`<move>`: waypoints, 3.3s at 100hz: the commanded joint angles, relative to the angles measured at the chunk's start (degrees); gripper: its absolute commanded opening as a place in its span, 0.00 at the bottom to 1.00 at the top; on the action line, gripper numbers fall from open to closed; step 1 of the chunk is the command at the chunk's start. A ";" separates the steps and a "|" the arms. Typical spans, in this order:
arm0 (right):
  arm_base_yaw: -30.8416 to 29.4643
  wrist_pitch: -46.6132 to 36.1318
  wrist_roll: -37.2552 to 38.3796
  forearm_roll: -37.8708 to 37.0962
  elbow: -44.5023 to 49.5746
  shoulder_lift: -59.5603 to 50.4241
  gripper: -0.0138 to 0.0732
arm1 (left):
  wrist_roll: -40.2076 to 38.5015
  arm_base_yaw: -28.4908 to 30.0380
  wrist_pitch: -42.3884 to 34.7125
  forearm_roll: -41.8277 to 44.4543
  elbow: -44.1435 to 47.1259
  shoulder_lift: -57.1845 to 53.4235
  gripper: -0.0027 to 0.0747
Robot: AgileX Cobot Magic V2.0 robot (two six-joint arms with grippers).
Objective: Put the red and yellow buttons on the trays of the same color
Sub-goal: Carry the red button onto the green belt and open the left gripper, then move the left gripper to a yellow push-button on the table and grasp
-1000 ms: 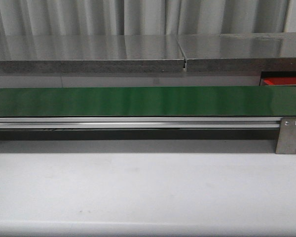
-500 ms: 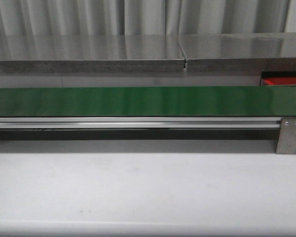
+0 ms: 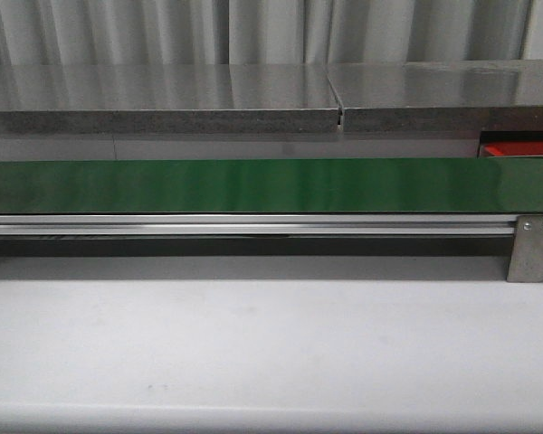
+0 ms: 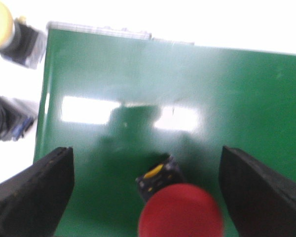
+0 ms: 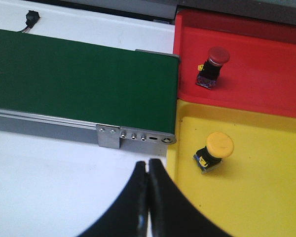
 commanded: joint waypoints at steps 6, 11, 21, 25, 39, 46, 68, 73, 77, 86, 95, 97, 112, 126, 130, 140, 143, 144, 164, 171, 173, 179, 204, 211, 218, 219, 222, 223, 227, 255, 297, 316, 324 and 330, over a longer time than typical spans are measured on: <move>0.07 -3.89 -0.63 0.37 -1.46 -0.21 0.02 | -0.11 -1.75 0.72 -0.91 -6.12 -2.88 0.80; 0.07 -3.89 -0.63 0.37 -1.46 -0.21 0.02 | -0.11 -1.99 1.20 -0.91 -7.34 -2.98 0.80; 0.07 -3.89 -0.63 0.37 -1.46 -0.21 0.02 | -0.11 -1.84 1.55 -0.91 -8.73 -3.12 0.80; 0.07 -3.89 -0.63 0.37 -1.46 -0.21 0.02 | -0.11 -1.56 1.69 -0.91 -8.71 -3.39 0.80; 0.07 -3.89 -0.63 0.37 -1.46 -0.21 0.02 | -0.11 0.53 4.04 -0.80 -8.71 -4.66 0.80; 0.07 -3.89 -0.63 0.37 -1.46 -0.21 0.02 | -0.11 1.95 4.75 -0.70 -8.71 -5.64 0.80; 0.07 -3.89 -0.63 0.37 -1.46 -0.21 0.02 | -0.11 8.20 5.26 -0.48 -5.62 -10.39 0.80; 0.07 -3.89 -0.63 0.37 -1.46 -0.21 0.02 | -0.11 9.94 5.26 -0.48 -4.01 -11.60 0.80; 0.07 -3.89 -0.63 0.37 -1.46 -0.21 0.02 | -0.11 11.51 4.87 -0.35 -2.42 -12.52 0.80; 0.07 -3.89 -0.63 0.37 -1.46 -0.21 0.02 | -0.11 14.94 3.93 0.27 0.37 -13.41 0.80; 0.07 -3.89 -0.63 0.37 -1.46 -0.21 0.02 | -0.11 17.71 2.27 0.40 2.79 -13.41 0.80; 0.07 -3.89 -0.63 0.37 -1.46 -0.21 0.02 | -0.11 18.29 1.85 0.40 3.36 -13.30 0.80; 0.07 -3.89 -0.63 0.37 -1.46 -0.21 0.02 | -0.11 20.99 -1.50 0.40 4.57 -11.73 0.80; 0.07 -3.83 -0.63 0.37 -1.46 -0.21 0.02 | -0.08 21.39 -5.34 1.62 4.46 -9.55 0.80; 0.07 -3.83 -0.63 0.37 -1.46 -0.21 0.02 | -0.08 21.39 -6.10 2.00 4.46 -8.83 0.80; 0.07 -3.89 -0.63 0.37 -1.46 -0.21 0.02 | -0.08 21.39 -6.04 2.24 3.87 -7.46 0.80; 0.07 -3.89 -0.63 0.37 -1.46 -0.21 0.02 | -0.08 21.39 -5.70 2.13 3.59 -6.96 0.80; 0.07 -3.89 -0.63 0.37 -1.46 -0.21 0.02 | -0.08 21.39 -5.61 1.96 3.53 -6.70 0.80; 0.07 -3.89 -0.63 0.37 -1.46 -0.21 0.02 | -0.08 21.39 -3.75 2.05 -0.41 -3.45 0.79; 0.07 -3.89 -0.63 0.37 -1.46 -0.21 0.02 | 0.02 21.39 -2.71 2.18 -2.80 -2.00 0.79; 0.07 -3.89 -0.63 0.37 -1.46 -0.21 0.02 | 0.02 21.39 -2.27 2.18 -3.69 -1.53 0.80; 0.07 -3.82 -0.63 0.37 -1.46 -0.21 0.02 | 0.02 21.39 -1.45 2.16 -5.99 -0.10 0.79; 0.07 -3.82 -0.63 0.37 -1.46 -0.21 0.02 | 0.02 21.39 3.44 1.35 -16.12 7.13 0.79; 0.07 -3.82 -0.63 0.37 -1.46 -0.21 0.02 | 0.02 21.39 2.50 0.56 -16.76 8.30 0.79; 0.07 -3.87 -0.63 0.37 -1.46 -0.21 0.02 | 0.02 21.28 1.45 0.56 -17.15 9.22 0.79; 0.07 -3.87 -0.63 0.37 -1.46 -0.21 0.02 | 0.02 21.28 1.31 0.56 -17.19 9.38 0.79; 0.07 -3.87 -0.63 0.37 -1.46 -0.21 0.02 | 0.02 21.28 1.02 0.67 -17.30 9.74 0.79; 0.07 -3.87 -0.63 0.37 -1.46 -0.21 0.02 | 0.02 21.28 1.04 0.67 -17.30 9.76 0.79; 0.07 -3.87 -0.63 0.37 -1.46 -0.21 0.02 | 0.02 21.28 0.62 0.67 -17.42 10.23 0.79; 0.07 -3.86 -0.63 0.37 -1.46 -0.21 0.02 | 0.02 21.28 0.02 0.42 -20.45 14.06 0.79; 0.07 -3.86 -0.63 0.37 -1.46 -0.21 0.02 | 1.00 21.28 -2.89 0.65 -20.66 14.50 0.79; 0.07 -3.86 -0.63 0.37 -1.46 -0.21 0.02 | 1.00 21.39 -2.93 0.44 -20.66 15.31 0.79; 0.07 -3.86 -0.63 0.37 -1.46 -0.21 0.02 | 1.00 21.39 -2.69 0.43 -20.66 16.35 0.79; 0.07 -3.86 -0.63 0.37 -1.46 -0.21 0.02 | 1.00 21.39 -2.69 0.34 -20.66 16.99 0.79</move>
